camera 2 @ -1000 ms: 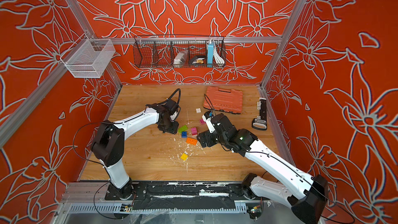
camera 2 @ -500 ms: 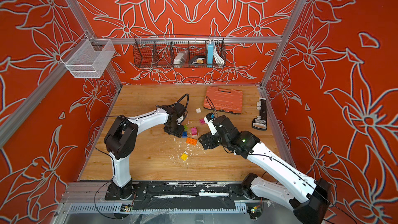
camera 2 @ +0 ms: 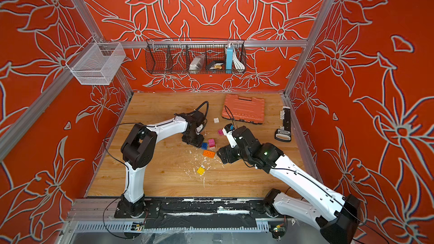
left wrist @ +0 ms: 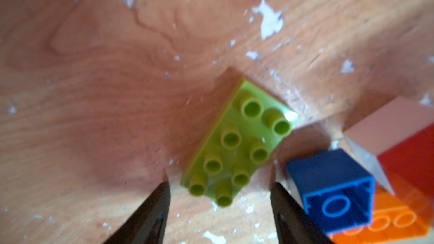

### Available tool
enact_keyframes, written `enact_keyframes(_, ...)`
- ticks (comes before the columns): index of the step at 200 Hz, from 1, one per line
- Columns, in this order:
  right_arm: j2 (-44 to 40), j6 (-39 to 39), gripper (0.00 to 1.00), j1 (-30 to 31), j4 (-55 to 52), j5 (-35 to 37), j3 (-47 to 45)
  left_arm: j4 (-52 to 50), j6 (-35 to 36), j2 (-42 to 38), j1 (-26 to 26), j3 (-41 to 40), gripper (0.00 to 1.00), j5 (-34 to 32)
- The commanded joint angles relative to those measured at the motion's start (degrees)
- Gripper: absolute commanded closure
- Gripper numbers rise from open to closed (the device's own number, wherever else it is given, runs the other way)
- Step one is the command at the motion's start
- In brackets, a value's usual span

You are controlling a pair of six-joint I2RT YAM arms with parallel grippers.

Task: Assemble the letter r with lego
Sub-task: Move the lego brick at the center of the board.

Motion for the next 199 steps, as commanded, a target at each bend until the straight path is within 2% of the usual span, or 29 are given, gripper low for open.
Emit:
enact_keyframes(1,-1.17,0.61,0.14,-0.43,-1.01,-0.89,-0.68,-0.15,1.30,2.39,-0.26,1.09,0.34,1.89)
enact_keyframes(66,-1.97,0.37,0.15,-0.39,-1.46,-0.75,-0.89,0.01,1.04,3.98,-0.49,1.25,0.41,2.58)
enact_keyframes(96,-2.06,0.44,0.15,-0.40,-1.65,0.04,-0.99,0.35,0.47,3.99,-1.00,0.78,0.49,2.07)
enact_keyframes(142,-3.62,1.30,0.16,-0.41,-1.61,0.43,-2.42,0.66,-1.20,3.45,-1.30,0.02,0.56,1.38)
enact_keyframes(175,-4.57,2.08,0.16,-0.39,-1.86,0.33,-2.83,2.57,-6.24,0.38,-1.48,-3.92,0.64,-0.52)
enact_keyframes(199,-4.57,3.91,0.16,-0.47,-2.64,2.44,-2.61,4.11,-14.69,-3.73,-1.95,-8.66,0.68,-4.66)
